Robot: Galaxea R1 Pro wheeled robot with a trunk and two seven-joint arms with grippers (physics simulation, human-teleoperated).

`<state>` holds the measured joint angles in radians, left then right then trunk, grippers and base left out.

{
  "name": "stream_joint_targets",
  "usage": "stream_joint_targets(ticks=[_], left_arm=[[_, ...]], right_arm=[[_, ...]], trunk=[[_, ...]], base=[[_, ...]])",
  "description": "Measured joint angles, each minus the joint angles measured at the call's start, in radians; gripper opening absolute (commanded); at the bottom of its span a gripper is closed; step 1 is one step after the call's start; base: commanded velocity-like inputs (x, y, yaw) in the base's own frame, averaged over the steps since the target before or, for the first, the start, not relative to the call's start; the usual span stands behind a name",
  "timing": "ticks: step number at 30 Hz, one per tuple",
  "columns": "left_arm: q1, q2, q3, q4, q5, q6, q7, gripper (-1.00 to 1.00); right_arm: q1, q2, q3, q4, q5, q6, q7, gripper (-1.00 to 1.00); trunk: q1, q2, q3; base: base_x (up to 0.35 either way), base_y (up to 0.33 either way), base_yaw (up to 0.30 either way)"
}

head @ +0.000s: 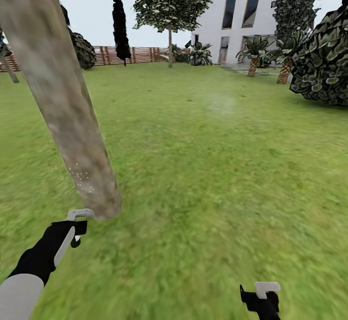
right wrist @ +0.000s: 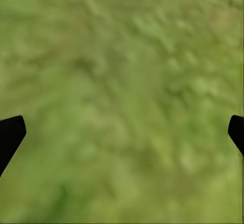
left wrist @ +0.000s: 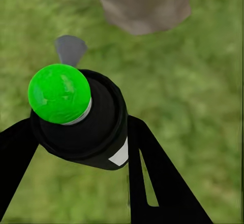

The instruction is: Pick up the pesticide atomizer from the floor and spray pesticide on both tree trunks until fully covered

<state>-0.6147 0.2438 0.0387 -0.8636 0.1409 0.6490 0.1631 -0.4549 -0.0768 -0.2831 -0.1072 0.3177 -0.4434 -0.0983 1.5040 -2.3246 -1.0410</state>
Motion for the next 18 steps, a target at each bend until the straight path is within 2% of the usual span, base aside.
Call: stream_joint_targets(ticks=[11, 18], left_arm=[[0.0, 0.0, -0.001, 0.031, -0.001, -0.009, 0.0, -1.0], [0.001, 0.002, 0.002, 0.018, -0.001, -0.01, 0.003, -1.0]], right_arm=[[0.0, 0.0, 0.0, 0.0, 0.0, 0.0, 0.0, 1.0], [0.0, 0.0, 0.0, 0.0, 0.0, 0.0, 0.0, 1.0]], trunk=[[0.0, 0.0, 0.0], [0.0, 0.0, 0.0]], base=[[0.141, -0.244, 0.011], [0.027, -0.27, 0.256]])
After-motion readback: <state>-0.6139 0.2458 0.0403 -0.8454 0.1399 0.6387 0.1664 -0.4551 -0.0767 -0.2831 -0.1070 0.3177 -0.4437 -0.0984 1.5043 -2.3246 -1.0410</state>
